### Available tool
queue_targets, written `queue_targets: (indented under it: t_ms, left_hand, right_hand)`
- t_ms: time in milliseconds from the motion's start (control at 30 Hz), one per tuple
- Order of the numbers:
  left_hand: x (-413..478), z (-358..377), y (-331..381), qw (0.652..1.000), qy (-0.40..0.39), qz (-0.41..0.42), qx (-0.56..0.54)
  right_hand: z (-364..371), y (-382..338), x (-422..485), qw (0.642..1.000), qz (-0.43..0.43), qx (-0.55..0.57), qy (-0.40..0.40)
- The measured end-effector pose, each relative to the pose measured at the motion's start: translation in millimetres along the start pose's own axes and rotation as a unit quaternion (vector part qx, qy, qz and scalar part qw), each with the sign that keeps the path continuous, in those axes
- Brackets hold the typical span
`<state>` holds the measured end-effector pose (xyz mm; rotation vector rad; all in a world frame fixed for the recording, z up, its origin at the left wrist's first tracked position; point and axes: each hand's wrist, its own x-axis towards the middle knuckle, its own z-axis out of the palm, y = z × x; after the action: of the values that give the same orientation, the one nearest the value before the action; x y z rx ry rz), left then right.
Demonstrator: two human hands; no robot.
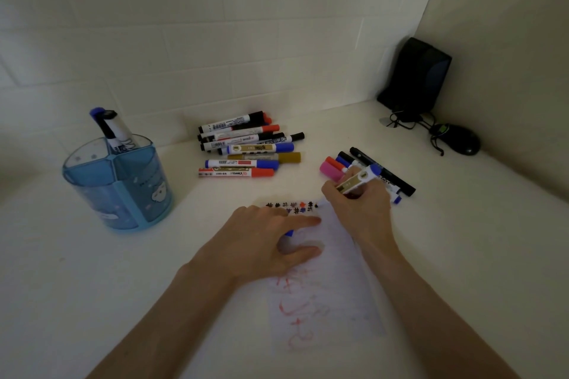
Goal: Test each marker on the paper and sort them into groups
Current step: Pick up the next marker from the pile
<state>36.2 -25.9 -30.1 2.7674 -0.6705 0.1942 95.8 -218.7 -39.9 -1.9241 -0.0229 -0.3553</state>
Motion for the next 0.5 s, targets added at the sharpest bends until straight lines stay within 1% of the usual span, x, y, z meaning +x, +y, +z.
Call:
queue_targets:
  t_ms: [267,333,367,433,500]
  left_hand:
    - [0.2,0.3,0.2,1.0,0.011,0.006,0.005]
    - [0.1,-1.4,0.7,1.0,0.01,-0.005,-0.001]
    - [-0.3,-3.1,-0.3,0.999,0.004,-0.024,-0.024]
    - [-1.3,-5.5,-5.0,0.99,-0.004,-0.074,-0.124]
    - [-0.7,-5.7,-11.6,0.973,0.015,-0.103,-0.206]
  right_hand:
    - [-0.9,-1.8,-0.6,1.0,0.002,-0.009,-0.004]
    - [-1.5,-4.2,-1.2,1.0,0.013,0.008,0.004]
    - [-2.3,-5.6,-0.9,0.999,0.023,0.032,0.018]
    - [-5.6,-10.3,1.0,0.992,0.048,0.101,0.053]
    - [-9.4,-16.7,2.8,0.977,0.089,0.184,0.059]
